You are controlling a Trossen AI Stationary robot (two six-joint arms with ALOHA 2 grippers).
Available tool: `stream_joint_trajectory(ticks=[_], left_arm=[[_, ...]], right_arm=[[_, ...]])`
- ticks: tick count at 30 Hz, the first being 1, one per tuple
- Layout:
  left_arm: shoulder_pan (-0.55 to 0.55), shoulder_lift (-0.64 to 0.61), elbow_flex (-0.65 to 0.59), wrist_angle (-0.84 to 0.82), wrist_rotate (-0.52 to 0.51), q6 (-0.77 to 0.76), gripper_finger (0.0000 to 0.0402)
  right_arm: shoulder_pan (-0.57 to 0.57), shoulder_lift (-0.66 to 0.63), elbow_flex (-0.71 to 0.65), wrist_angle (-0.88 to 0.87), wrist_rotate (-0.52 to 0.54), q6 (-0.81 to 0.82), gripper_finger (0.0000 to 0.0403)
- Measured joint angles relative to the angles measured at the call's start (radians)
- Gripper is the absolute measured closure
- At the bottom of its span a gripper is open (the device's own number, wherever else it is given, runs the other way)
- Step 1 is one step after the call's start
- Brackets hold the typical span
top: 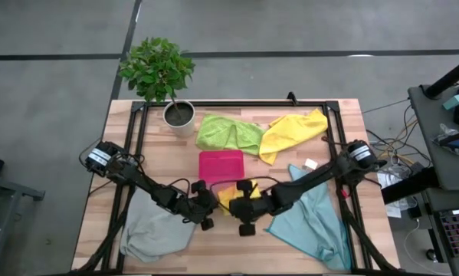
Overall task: Fold microfiber towels
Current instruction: Fold the bottom yellow microfiber cloth
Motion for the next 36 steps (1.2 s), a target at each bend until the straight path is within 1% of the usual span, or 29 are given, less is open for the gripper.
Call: stream_joint_trajectory(ticks=[2, 6, 7, 10, 11, 16, 19, 24, 30, 36], left_arm=[[0.0, 0.0, 0.0, 0.001, -0.002, 0.0, 0.0382], [0.0, 0.0, 0.0, 0.003, -0.003, 0.0, 0.0382], [0.0, 0.0, 0.0, 0.003, -0.003, 0.0, 0.0382], [0.0, 0.0, -0.001, 0.001, -0.003, 0.0, 0.0382], [0.0, 0.0, -0.001, 0.001, -0.004, 0.0, 0.0382], [0.0, 0.0, 0.0, 0.003, -0.007, 0.002, 0.0382], [0.0, 0.0, 0.0, 0.003, -0.01, 0.003, 0.0382], [0.0, 0.0, 0.0, 0.002, -0.01, 0.003, 0.0382], [0.0, 0.0, 0.0, 0.001, -0.016, 0.007, 0.0382], [0.0, 0.0, 0.0, 0.001, -0.016, 0.006, 0.0382]], right_arm=[[-0.027, -0.001, 0.002, -0.001, 0.016, -0.037, 0.0394], [-0.085, 0.014, 0.002, -0.007, 0.006, -0.057, 0.0394], [-0.096, 0.022, 0.002, -0.023, -0.012, -0.057, 0.0394], [-0.115, 0.035, -0.004, -0.046, -0.125, -0.04, 0.0394], [-0.114, 0.035, -0.008, -0.044, -0.147, -0.031, 0.0394], [-0.077, 0.033, -0.037, -0.079, -0.198, 0.041, 0.0394], [-0.047, 0.041, -0.064, -0.077, -0.198, 0.096, 0.0394], [-0.002, 0.063, -0.076, -0.08, -0.2, 0.127, 0.0394], [-0.006, 0.045, -0.056, -0.082, -0.193, 0.125, 0.0394], [-0.014, 0.009, -0.026, -0.079, -0.194, 0.083, 0.0391]])
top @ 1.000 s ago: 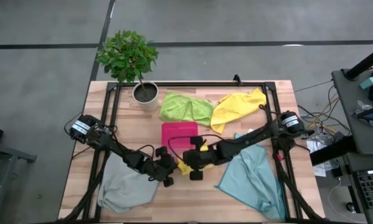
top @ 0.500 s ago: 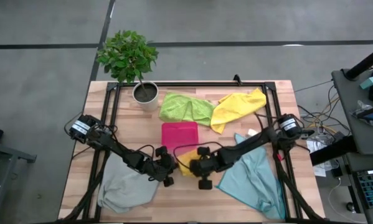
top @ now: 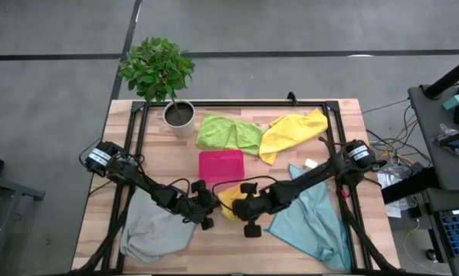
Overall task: Fold microfiber towels
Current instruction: Fold the bottom yellow microfiber cloth
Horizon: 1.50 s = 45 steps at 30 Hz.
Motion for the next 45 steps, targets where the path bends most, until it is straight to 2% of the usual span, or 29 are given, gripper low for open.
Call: stream_joint_trajectory(ticks=[5, 15, 21, 24, 27, 32, 33, 40, 43, 45], left_arm=[[0.0, 0.0, 0.0, 0.0, 0.0, 0.0, 0.0382], [0.0, 0.0, 0.0, 0.0, 0.0, 0.0, 0.0382], [0.0, 0.0, 0.0, 0.0, 0.001, 0.0, 0.0382], [0.0, 0.0, 0.0, -0.001, 0.001, 0.0, 0.0382], [0.0, 0.0, 0.0, -0.001, 0.0, 0.0, 0.0382], [0.0, 0.0, 0.0, -0.001, 0.0, 0.001, 0.0382], [0.0, 0.0, 0.0, -0.001, 0.0, 0.001, 0.0382], [0.0, 0.0, 0.0, -0.005, 0.0, 0.001, 0.0382], [0.0, 0.0, 0.0, -0.005, 0.0, 0.001, 0.0382], [0.0, 0.0, 0.0, -0.005, 0.0, 0.001, 0.0382]], right_arm=[[-0.032, -0.02, 0.035, -0.006, 0.003, -0.045, 0.0356], [-0.12, -0.008, 0.037, -0.032, 0.029, -0.112, 0.0236], [-0.121, 0.033, 0.035, -0.034, 0.011, -0.156, 0.0215], [-0.122, 0.037, 0.035, -0.031, -0.02, -0.148, 0.0226], [-0.122, 0.042, 0.035, -0.031, -0.03, -0.129, 0.0258], [-0.12, 0.064, 0.033, -0.037, -0.033, -0.181, 0.0368], [-0.118, 0.065, 0.032, -0.023, -0.034, -0.199, 0.038], [-0.11, 0.05, 0.079, 0.119, -0.024, -0.273, 0.0394], [-0.116, 0.047, 0.112, 0.122, 0.062, -0.278, 0.0394], [-0.123, 0.049, 0.121, 0.124, 0.079, -0.28, 0.0394]])
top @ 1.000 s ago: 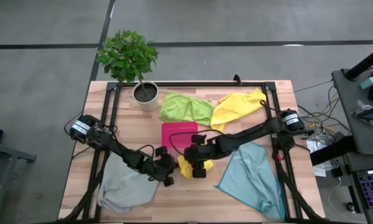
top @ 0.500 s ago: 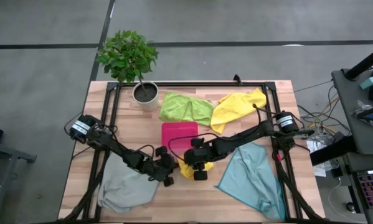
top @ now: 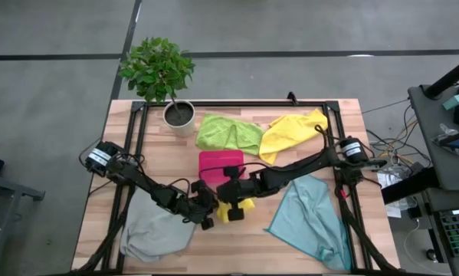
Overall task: Fold microfiber towels
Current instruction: Fold the bottom yellow microfiber cloth
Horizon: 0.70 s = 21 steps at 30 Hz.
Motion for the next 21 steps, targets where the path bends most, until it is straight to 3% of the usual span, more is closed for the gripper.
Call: stream_joint_trajectory(ticks=[5, 9, 14, 21], left_arm=[[0.0, 0.0, 0.0, 0.0, 0.0, 0.0, 0.0382], [-0.001, -0.003, 0.0, -0.001, 0.011, 0.0, 0.0382], [-0.002, -0.075, 0.011, -0.001, 0.11, 0.035, 0.0382], [-0.003, -0.27, 0.012, -0.001, 0.128, 0.171, 0.0382]], right_arm=[[-0.002, 0.006, -0.014, 0.056, 0.011, 0.031, 0.0394], [0.005, -0.019, -0.008, -0.014, 0.011, 0.039, 0.0394], [0.07, -0.186, 0.063, -0.139, 0.144, 0.029, 0.0394], [0.141, -0.414, 0.092, -0.171, 0.163, 0.066, 0.0394]])
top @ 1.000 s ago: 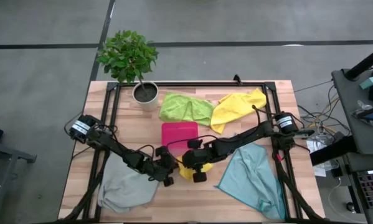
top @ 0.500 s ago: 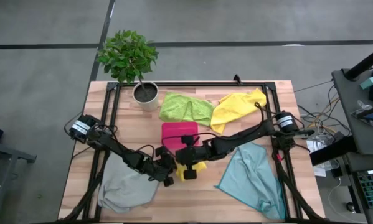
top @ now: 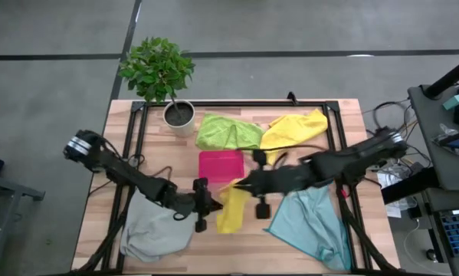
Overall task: Fold microfiber towels
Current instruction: Fold the bottom yellow microfiber cloth
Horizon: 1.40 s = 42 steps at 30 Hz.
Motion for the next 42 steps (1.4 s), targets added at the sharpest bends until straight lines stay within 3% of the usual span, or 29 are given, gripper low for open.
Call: stream_joint_trajectory(ticks=[8, 14, 17, 23, 30, 38, 42], left_arm=[[0.0, -0.216, 0.0, 0.012, -0.017, 0.121, 0.0382], [0.001, -0.277, 0.0, 0.131, -0.023, 0.279, 0.0376], [0.001, -0.275, 0.0, 0.176, -0.023, 0.363, 0.0356], [0.045, -0.267, -0.001, 0.194, -0.025, 0.379, 0.0285], [0.11, -0.165, -0.01, 0.369, -0.038, 0.429, 0.0226], [0.161, 0.023, 0.005, 0.571, 0.116, 0.412, 0.0224], [0.159, 0.114, 0.014, 0.612, 0.291, 0.368, 0.0224]], right_arm=[[0.033, -0.104, -0.006, -0.015, 0.008, 0.032, 0.0394], [0.036, -0.107, -0.005, 0.003, 0.033, -0.025, 0.0394], [0.038, -0.099, -0.006, -0.004, 0.032, -0.044, 0.0394], [0.043, -0.103, -0.007, -0.005, 0.021, -0.058, 0.0394], [0.044, -0.1, -0.007, -0.006, 0.021, -0.067, 0.0394], [0.046, -0.1, -0.007, -0.008, 0.014, -0.099, 0.0394], [0.046, -0.1, -0.008, -0.007, 0.014, -0.101, 0.0394]])
